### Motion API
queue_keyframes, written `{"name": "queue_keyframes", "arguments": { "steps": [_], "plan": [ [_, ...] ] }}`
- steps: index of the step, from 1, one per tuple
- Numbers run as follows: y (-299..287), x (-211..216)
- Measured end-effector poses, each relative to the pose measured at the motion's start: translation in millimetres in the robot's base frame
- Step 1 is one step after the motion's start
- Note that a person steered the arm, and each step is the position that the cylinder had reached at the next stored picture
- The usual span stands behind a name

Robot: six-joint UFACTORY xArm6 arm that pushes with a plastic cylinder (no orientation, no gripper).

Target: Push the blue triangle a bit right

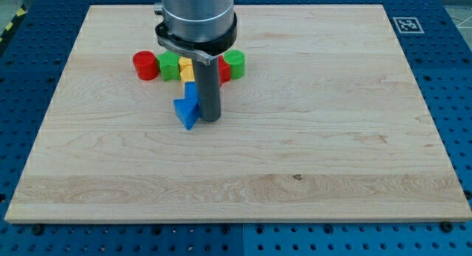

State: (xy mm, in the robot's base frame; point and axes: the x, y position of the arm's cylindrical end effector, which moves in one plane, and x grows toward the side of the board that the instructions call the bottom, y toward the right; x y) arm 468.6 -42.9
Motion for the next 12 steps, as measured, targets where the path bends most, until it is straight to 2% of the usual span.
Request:
{"name": "queue_keyframes", "arguments": {
  "steps": [2, 4, 6, 7, 9, 12],
  "plan": [
    [27, 9],
    [22, 57],
    [4, 48],
    [-1, 57],
    [-38, 56],
    [-55, 36]
  ]
}}
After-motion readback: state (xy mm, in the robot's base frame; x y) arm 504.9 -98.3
